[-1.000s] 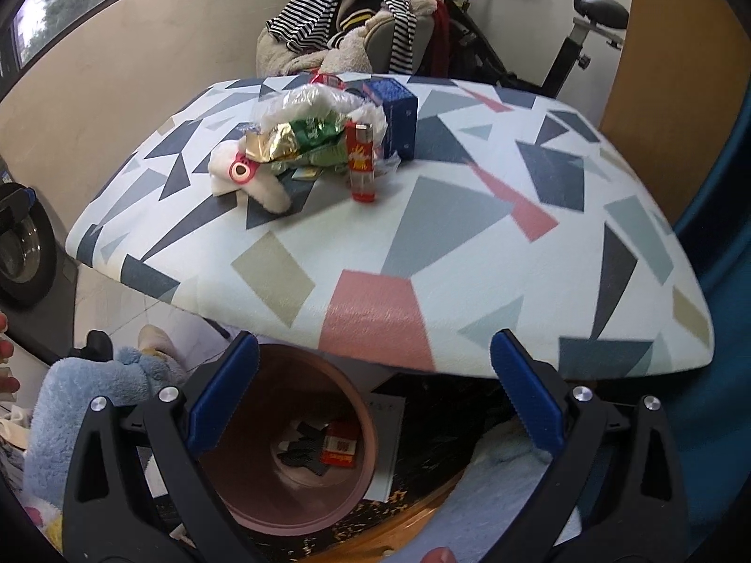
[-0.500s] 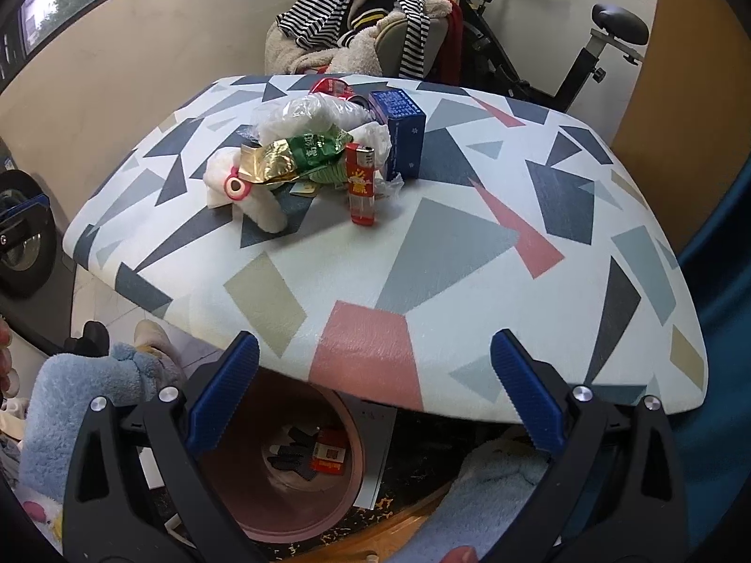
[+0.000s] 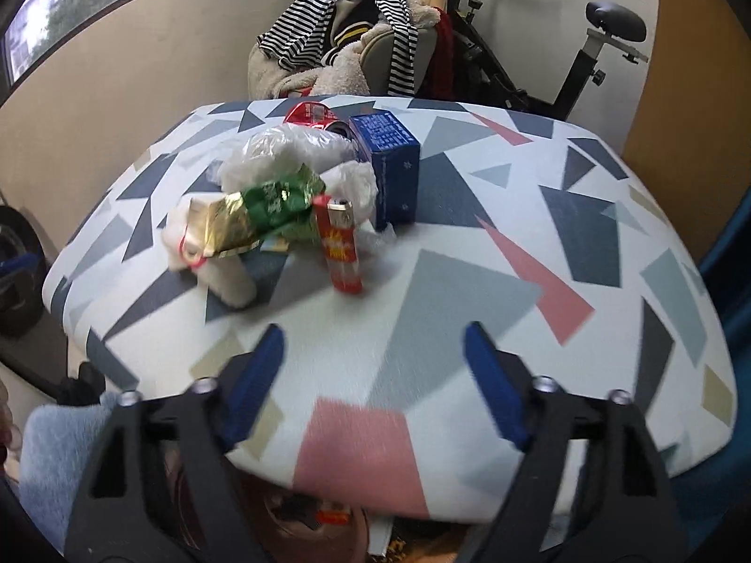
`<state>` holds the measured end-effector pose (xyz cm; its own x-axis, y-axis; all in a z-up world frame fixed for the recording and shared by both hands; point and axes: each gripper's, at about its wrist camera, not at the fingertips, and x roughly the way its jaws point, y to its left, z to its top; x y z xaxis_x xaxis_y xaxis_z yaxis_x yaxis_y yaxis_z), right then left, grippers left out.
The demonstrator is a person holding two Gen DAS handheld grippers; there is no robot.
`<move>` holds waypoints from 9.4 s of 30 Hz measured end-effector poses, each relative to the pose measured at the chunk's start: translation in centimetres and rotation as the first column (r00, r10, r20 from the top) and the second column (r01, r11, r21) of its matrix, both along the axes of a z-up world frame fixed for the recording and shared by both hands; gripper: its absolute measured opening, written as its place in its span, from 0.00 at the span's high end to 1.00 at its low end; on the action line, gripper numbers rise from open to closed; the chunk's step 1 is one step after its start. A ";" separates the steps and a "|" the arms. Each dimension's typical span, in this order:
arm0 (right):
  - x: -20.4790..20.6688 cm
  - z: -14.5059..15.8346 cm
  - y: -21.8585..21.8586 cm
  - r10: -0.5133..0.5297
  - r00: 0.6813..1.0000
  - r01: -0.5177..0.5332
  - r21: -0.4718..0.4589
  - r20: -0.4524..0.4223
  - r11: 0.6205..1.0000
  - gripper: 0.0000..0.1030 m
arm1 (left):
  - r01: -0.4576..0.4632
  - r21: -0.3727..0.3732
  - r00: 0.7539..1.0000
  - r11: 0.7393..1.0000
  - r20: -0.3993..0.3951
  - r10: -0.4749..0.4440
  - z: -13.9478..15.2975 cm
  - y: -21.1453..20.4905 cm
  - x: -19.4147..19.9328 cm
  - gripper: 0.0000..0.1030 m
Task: Collect trash
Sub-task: 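Grasp the red lighter with the right gripper, then grasp the green-gold snack wrapper with the left gripper and drop it into the bin, then lower the red lighter into the brown bin and open the right gripper, then move the right gripper to the blue ice cream box and grasp it, then grasp the white plastic bag with the left gripper while the right gripper holds the blue box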
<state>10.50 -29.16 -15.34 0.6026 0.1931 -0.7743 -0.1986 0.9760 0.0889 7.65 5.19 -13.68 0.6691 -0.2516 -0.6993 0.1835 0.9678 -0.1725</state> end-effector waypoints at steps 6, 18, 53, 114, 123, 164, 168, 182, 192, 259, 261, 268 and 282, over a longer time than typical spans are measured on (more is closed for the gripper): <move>3.1 -1.0 1.5 0.012 1.000 -0.012 0.066 -0.001 0.998 0.45 | -0.022 -0.012 1.000 1.000 -0.022 0.022 -0.6 0.2 1.1 0.06; 6.2 -2.3 2.6 0.018 1.000 -0.018 0.082 -0.007 0.996 0.74 | 0.023 -0.137 0.991 0.990 -0.127 -0.040 -2.0 -1.5 2.2 0.37; -1.1 0.8 -3.6 -0.042 0.997 0.032 0.138 0.067 0.990 0.75 | 0.137 -0.351 0.978 0.926 -0.101 -0.183 -1.7 -9.2 8.6 0.96; -11.8 3.6 -1.7 0.004 0.995 -0.016 0.113 0.101 0.993 0.75 | 0.327 -0.196 0.907 0.924 -0.210 -0.365 -6.1 -5.1 -10.3 0.82; -12.3 3.2 -1.6 0.014 0.996 -0.023 0.108 0.087 0.994 0.75 | 0.213 -0.177 0.970 0.961 -0.080 -0.229 -2.8 -2.7 -9.8 0.12; -14.9 -6.2 8.0 0.232 0.925 -0.201 0.133 -0.300 0.971 0.75 | -0.023 -0.025 0.998 0.999 0.052 0.024 1.1 2.9 -10.7 0.06; -15.0 -6.1 8.3 0.244 0.924 -0.218 0.118 -0.294 0.969 0.72 | -0.020 -0.019 0.999 1.000 0.049 0.021 0.9 2.9 -10.7 0.06; -14.1 -4.4 7.2 0.171 0.963 -0.170 0.023 -0.207 0.985 0.06 | -0.039 -0.025 0.997 0.999 0.067 0.041 0.7 3.0 -10.1 0.06; -11.0 -2.8 3.2 0.038 0.986 -0.039 -0.001 -0.161 0.999 0.06 | -0.015 0.011 0.994 1.000 0.113 0.014 1.5 1.9 -8.6 0.06; 13.0 0.8 -3.6 -0.040 0.998 0.037 0.090 0.038 0.995 0.59 | 0.054 -0.168 0.995 0.984 -0.072 -0.067 -1.3 -3.2 11.3 0.10; 12.3 1.0 -4.2 -0.051 0.998 0.048 0.078 0.040 0.996 0.59 | 0.085 -0.176 0.993 0.981 -0.070 -0.098 -1.1 -4.7 12.4 0.10; 10.0 1.5 -6.8 -0.102 0.994 0.099 0.082 0.029 0.992 0.60 | 0.098 -0.192 0.985 0.977 -0.118 -0.122 -1.6 -8.8 17.2 0.06; 7.6 0.1 -9.1 -0.136 0.991 0.135 0.107 0.001 0.985 0.60 | 0.067 -0.176 0.941 0.982 -0.317 -0.121 -4.3 -11.7 25.5 0.06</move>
